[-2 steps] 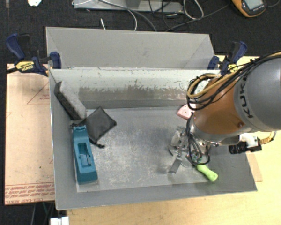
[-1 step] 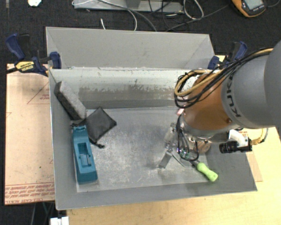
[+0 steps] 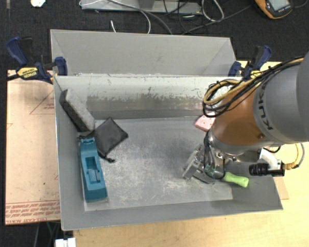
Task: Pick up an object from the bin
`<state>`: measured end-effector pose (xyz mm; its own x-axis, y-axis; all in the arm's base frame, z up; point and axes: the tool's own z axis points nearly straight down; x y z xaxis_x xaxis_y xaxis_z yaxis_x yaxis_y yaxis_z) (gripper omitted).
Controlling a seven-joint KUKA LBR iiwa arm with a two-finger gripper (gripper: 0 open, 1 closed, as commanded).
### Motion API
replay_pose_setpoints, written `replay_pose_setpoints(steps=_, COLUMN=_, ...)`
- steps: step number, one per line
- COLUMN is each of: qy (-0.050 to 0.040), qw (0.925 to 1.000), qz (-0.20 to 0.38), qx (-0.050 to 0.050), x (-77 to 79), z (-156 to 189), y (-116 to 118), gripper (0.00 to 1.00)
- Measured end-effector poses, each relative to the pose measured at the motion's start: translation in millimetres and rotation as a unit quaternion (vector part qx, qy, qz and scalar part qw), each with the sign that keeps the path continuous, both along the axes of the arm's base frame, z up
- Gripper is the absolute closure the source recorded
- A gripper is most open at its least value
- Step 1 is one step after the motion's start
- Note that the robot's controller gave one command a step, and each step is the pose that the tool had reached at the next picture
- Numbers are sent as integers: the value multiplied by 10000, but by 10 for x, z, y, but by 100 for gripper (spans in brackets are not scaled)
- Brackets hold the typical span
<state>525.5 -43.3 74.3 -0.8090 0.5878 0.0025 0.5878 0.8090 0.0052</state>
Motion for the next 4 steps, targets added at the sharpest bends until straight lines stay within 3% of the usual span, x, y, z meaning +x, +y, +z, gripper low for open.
replay_pose_setpoints(steps=1, qy=-1, qw=10000, qz=-1, qx=1, x=0, z=0, y=1, gripper=100)
replay_pose_setpoints(steps=2, qy=7, qw=9999, qz=111, qx=6, x=-246, z=37, y=-410, gripper=100)
replay_pose_setpoints(steps=3, qy=-10, qw=9999, qz=112, qx=14, x=-317, z=5, y=-485, gripper=100)
replay_pose_setpoints(steps=4, qy=9, qw=9998, qz=187, qx=17, x=-265, z=705, y=-488, gripper=100)
